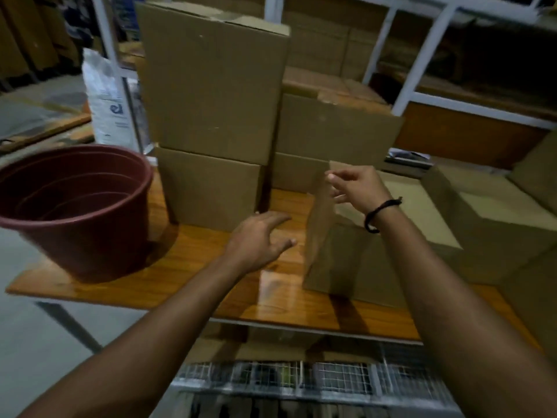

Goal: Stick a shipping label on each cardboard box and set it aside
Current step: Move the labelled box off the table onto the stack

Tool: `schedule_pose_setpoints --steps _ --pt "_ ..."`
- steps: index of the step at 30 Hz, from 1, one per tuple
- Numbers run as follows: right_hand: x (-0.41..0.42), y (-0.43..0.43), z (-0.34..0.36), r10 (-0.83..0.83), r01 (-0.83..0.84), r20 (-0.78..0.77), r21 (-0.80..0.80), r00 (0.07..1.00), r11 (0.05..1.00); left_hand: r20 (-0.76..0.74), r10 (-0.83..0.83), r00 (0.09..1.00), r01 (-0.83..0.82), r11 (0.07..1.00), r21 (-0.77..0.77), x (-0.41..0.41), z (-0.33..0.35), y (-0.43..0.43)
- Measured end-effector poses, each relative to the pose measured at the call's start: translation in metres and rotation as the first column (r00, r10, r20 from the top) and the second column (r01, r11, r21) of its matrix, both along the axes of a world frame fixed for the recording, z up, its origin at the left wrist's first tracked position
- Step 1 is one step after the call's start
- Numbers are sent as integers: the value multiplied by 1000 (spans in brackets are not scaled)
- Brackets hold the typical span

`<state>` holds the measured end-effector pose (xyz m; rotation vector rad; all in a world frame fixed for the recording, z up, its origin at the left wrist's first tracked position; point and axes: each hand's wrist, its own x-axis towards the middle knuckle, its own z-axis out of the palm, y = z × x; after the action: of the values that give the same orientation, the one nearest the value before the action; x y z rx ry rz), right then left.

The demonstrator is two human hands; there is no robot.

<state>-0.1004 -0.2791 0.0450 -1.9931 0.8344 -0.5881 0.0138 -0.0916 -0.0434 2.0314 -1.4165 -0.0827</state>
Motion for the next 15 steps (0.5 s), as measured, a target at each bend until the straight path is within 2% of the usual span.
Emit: schedule_pose_setpoints --steps 3,5,8,10,13,15 --pt "-54 -42 -7 -154 142 -71 -152 985 978 -6 6 1000 -6 996 85 -30 12 -44" --pt "-80 -56 -14 -172 118 -195 -262 966 958 -2 13 1000 -13 992 128 -41 19 -70" --pt "-96 -60 -28 -97 -51 -452 -303 887 952 -8 -9 1000 11 980 199 -52 19 -99" --pt "-93 -56 -38 -46 -237 -605 -379 795 895 -32 3 999 4 979 205 -58 10 -108" --pt "-89 -47 -48 5 -415 -658 -468 753 780 -101 66 993 -55 993 108 -65 -2 -112" --pt "-94 -45 -47 80 -510 -684 -455 725 730 -73 66 995 -60 995 73 -64 -6 -111"
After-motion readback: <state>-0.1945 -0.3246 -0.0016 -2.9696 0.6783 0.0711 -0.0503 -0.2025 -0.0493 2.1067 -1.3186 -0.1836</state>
